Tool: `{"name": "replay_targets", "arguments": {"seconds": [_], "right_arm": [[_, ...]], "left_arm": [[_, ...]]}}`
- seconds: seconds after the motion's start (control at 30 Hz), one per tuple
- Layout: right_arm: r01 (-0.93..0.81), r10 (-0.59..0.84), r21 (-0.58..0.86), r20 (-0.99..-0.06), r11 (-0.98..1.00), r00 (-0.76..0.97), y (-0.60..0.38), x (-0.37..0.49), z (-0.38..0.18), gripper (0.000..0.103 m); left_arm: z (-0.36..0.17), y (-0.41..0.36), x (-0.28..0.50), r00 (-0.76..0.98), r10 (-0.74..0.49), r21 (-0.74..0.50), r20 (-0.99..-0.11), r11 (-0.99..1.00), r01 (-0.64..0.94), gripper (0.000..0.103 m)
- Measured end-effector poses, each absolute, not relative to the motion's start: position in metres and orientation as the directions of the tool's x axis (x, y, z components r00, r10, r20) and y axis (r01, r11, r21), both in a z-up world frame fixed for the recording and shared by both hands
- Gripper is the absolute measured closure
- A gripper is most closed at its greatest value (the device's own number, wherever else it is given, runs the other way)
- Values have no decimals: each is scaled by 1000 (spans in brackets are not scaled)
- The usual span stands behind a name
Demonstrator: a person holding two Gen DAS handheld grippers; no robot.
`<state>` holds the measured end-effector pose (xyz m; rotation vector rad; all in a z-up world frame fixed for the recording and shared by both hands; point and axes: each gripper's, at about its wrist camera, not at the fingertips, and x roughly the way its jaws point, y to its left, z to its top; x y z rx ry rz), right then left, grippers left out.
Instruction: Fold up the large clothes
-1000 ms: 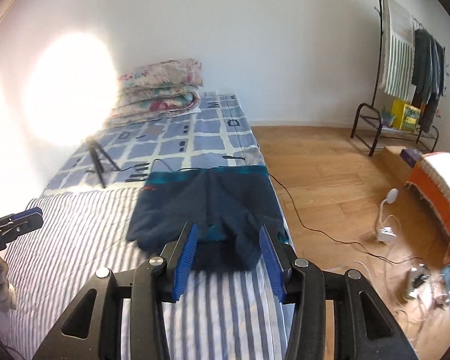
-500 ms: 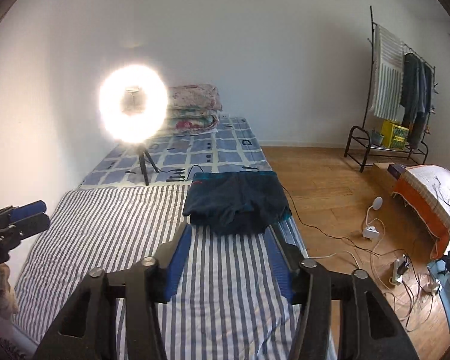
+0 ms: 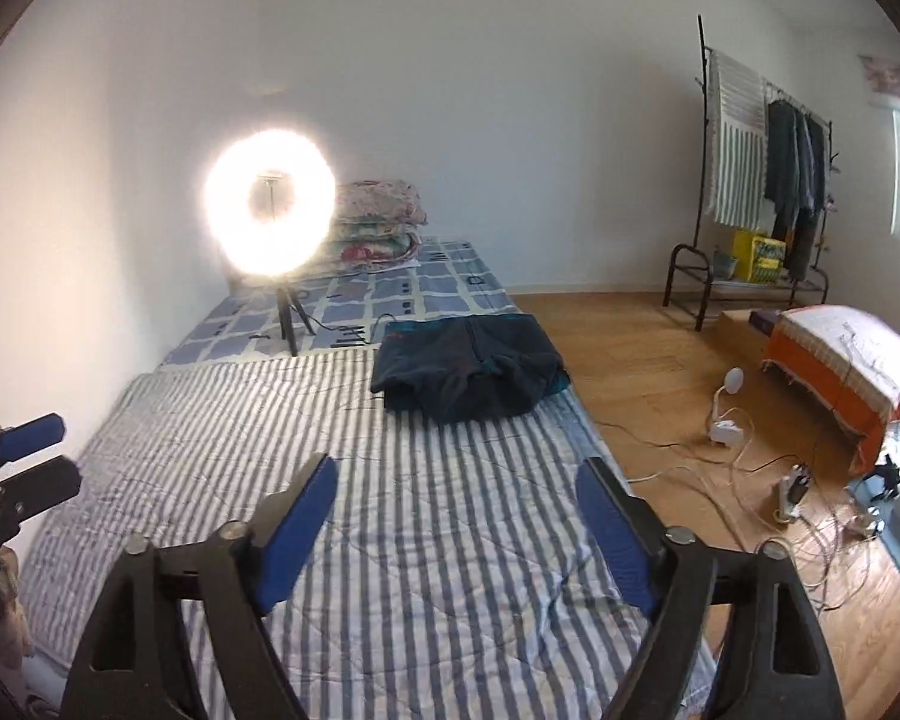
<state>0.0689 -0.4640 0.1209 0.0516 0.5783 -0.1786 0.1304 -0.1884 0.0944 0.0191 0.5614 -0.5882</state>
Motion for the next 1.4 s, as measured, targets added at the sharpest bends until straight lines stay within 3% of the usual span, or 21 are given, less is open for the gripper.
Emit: {"name": "replay_targets", "arguments": {"seconds": [0.27,0.57,1.4], "right_arm": [[219,-222,-65,-503,974,835,-450,64,110,0],[231,-243,-89,-525,969,816,-447,65,93,0],[236,-255,-106,-534,966,806,-450,66,85,0]], "left_arm": [[72,-192,131,703,-481,-67,-524,846,529,0],[47,-190,139,695,-420,-34,-584,868,496,0],[47,-181,142,723,-372,-28,-582,898,439,0]]}}
